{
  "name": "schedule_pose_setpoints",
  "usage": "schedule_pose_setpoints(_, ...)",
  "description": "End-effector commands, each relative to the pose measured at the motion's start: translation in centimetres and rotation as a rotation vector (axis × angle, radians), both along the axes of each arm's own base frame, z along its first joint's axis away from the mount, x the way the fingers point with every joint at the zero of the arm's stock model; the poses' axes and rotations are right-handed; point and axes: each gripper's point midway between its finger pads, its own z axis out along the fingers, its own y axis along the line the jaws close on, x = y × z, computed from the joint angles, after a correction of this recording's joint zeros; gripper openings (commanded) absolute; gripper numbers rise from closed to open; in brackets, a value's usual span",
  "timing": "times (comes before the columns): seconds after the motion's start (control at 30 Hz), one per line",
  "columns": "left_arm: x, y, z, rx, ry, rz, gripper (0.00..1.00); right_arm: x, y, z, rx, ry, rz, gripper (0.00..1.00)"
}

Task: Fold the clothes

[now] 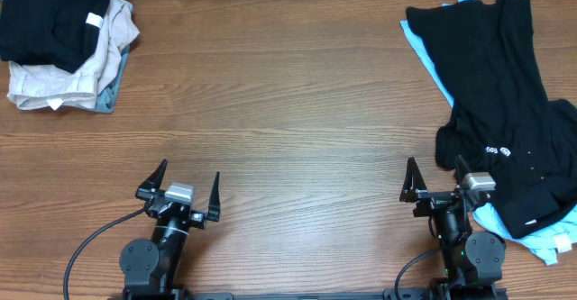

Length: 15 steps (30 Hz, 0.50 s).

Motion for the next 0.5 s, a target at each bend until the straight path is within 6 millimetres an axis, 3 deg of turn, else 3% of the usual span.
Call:
schedule_pose_setpoints(0.0, 0.0, 0.5, 0.0, -0.021, -0.005, 0.02, 1.0, 0.0, -0.1, -0.1, -0.003, -0.008, -0.005, 1.0)
schedule_pose_setpoints(0.23, 0.2, 2.8, 0.0, -0.02, -0.006, 0.113, 1.0, 0.0, -0.1, -0.1, -0.003, -0.008, -0.005, 1.0)
schedule_pose_setpoints(0.47, 0.2, 3.1, 0.0, -0.02, -0.005, 0.125, 1.0, 0.0, -0.1, -0.1, -0.003, -0.008, -0.005, 1.0)
